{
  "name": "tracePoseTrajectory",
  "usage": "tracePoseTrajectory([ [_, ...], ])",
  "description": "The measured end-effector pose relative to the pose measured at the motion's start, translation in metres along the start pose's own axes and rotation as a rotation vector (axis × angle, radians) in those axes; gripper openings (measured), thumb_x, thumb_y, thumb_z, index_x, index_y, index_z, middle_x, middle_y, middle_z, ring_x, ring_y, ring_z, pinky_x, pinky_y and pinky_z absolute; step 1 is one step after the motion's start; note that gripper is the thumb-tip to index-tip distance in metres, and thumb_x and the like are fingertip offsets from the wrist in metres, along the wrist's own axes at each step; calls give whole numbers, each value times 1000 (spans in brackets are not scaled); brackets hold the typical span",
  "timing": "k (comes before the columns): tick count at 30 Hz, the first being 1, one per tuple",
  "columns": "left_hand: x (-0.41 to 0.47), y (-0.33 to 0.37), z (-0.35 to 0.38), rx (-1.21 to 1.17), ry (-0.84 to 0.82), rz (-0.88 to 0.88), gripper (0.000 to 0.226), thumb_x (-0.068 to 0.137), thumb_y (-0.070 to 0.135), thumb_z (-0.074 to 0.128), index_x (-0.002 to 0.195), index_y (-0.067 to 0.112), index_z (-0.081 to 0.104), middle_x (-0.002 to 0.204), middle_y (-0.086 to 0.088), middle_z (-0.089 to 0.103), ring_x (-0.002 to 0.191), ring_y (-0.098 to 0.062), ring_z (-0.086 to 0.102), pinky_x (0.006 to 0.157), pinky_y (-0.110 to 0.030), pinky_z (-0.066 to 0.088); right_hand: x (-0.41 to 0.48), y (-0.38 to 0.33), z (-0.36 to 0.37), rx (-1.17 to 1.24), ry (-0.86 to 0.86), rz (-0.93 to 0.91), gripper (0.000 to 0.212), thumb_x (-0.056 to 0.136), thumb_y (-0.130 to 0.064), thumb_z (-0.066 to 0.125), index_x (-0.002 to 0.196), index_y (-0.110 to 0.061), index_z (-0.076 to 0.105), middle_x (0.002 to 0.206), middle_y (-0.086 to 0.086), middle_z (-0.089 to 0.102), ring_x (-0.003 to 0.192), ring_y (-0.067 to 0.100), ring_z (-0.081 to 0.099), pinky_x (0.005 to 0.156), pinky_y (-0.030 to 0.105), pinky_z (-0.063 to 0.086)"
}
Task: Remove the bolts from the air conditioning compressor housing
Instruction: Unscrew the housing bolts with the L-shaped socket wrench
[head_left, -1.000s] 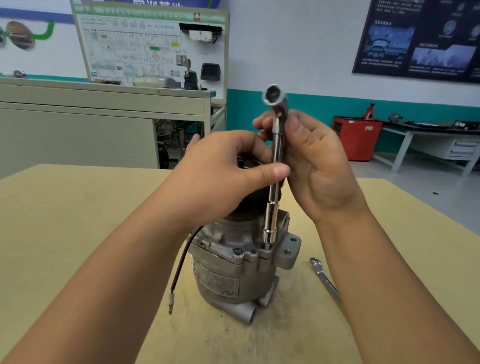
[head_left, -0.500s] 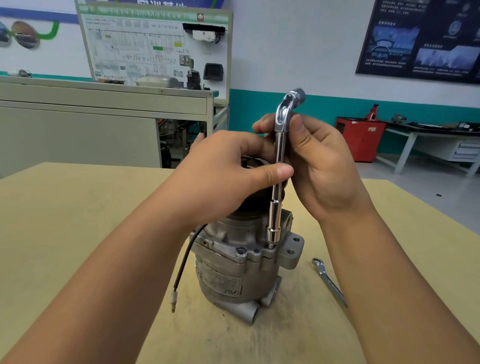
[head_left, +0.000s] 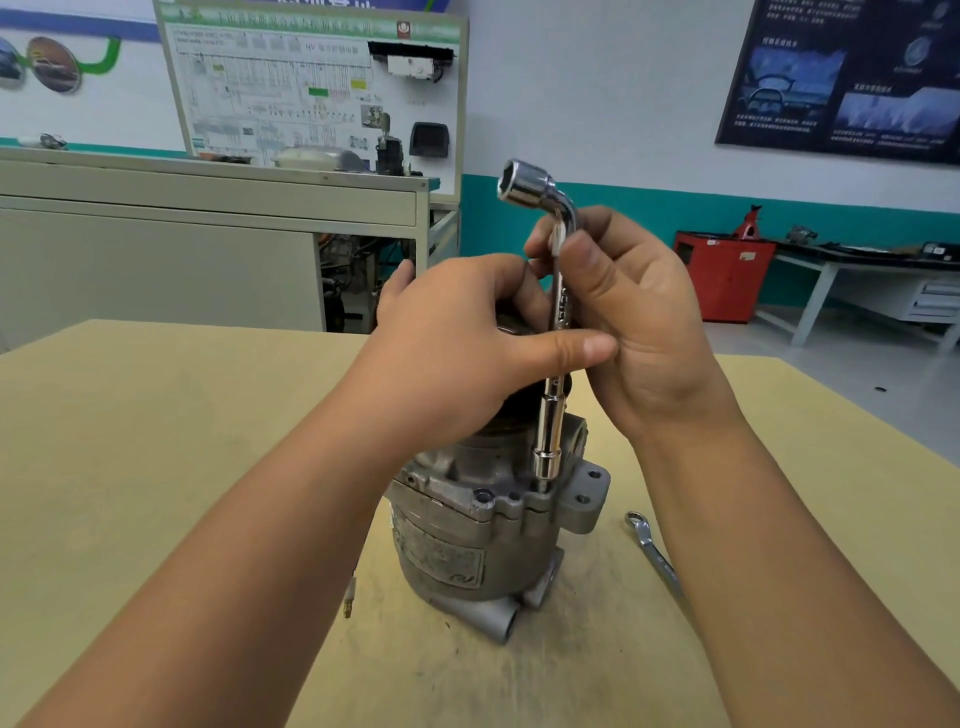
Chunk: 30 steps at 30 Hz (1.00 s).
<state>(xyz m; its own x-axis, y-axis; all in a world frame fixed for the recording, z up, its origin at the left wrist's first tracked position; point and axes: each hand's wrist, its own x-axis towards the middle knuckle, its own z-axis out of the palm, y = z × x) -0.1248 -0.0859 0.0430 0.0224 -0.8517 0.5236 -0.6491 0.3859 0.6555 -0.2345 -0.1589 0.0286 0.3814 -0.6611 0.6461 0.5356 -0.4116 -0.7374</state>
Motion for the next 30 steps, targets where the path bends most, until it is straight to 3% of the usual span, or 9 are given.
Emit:
tracePoseTrajectory([
  [3, 0, -1, -1, 2, 2, -4, 50, 50, 65, 56, 70, 19, 59, 79, 5, 70, 85, -8, 64, 107, -53, 32, 0, 0, -1, 7, -26, -4, 25, 64, -32, 67, 77, -11, 65, 71, -2, 64, 58, 10, 55, 55, 19, 47],
  [6, -1, -3, -4, -25, -35, -11, 38, 62, 64, 64, 73, 27, 65, 80, 14, 70, 85, -1, 64, 108, -52, 33, -1, 0, -3, 34, -55, -23, 14, 75, -26, 65, 73, -14, 72, 75, -2, 68, 69, 11, 62, 66, 22, 52],
  [10, 0, -9, -10, -108, -108, 4, 10, 83, 39, 69, 88, 32, 73, 86, 13, 73, 91, -5, 67, 97, -42, 48, 0, 1, -4, 49, -94, -33, 23, 78, -27, 56, 74, -14, 74, 79, -3, 71, 80, 10, 67, 76, 24, 53],
  [13, 0, -11, -13, -137, -160, 19, 11, 87, 26, 66, 92, 32, 74, 89, 12, 73, 90, -4, 67, 95, -39, 50, 0, 1, -6, 14, -116, -34, 32, 89, -20, 47, 74, -16, 75, 80, -3, 72, 83, 9, 67, 78, 23, 52],
  [18, 1, -12, -9, -110, -109, -8, 8, 79, 37, 72, 77, 30, 71, 85, 8, 72, 85, -9, 67, 89, -40, 52, -2, -1, -5, 35, -109, -6, 32, 93, -21, 47, 77, -16, 74, 83, -3, 71, 80, 9, 66, 75, 24, 53],
  [20, 1, -11, -7, -96, -81, -10, 15, 74, 42, 73, 68, 30, 66, 80, 7, 70, 79, -9, 66, 83, -37, 53, -2, -2, -1, 42, -88, -3, 17, 84, -27, 63, 80, -11, 69, 80, -3, 70, 74, 7, 65, 70, 22, 52],
  [22, 1, -8, -7, -76, -65, -15, 19, 71, 45, 73, 62, 32, 62, 75, 8, 68, 75, -7, 64, 79, -35, 53, -2, -2, -1, 60, -59, 5, 23, 64, -30, 69, 78, -12, 66, 76, -4, 68, 70, 6, 64, 67, 20, 52],
  [26, 1, -6, -4, -16, -22, -29, 26, 69, 50, 73, 56, 34, 56, 71, 17, 65, 81, -4, 60, 103, -46, 37, -1, 0, -3, 28, -40, -5, 17, 61, -34, 69, 69, -19, 69, 74, -4, 66, 72, 9, 62, 71, 23, 51],
  [30, 1, -5, -4, -19, -20, -8, 33, 65, 56, 76, 64, 28, 59, 79, 10, 70, 87, -7, 63, 105, -49, 35, -1, 0, -4, -3, -52, -18, 24, 69, -35, 63, 74, -13, 68, 73, -4, 66, 74, 10, 61, 75, 26, 52],
])
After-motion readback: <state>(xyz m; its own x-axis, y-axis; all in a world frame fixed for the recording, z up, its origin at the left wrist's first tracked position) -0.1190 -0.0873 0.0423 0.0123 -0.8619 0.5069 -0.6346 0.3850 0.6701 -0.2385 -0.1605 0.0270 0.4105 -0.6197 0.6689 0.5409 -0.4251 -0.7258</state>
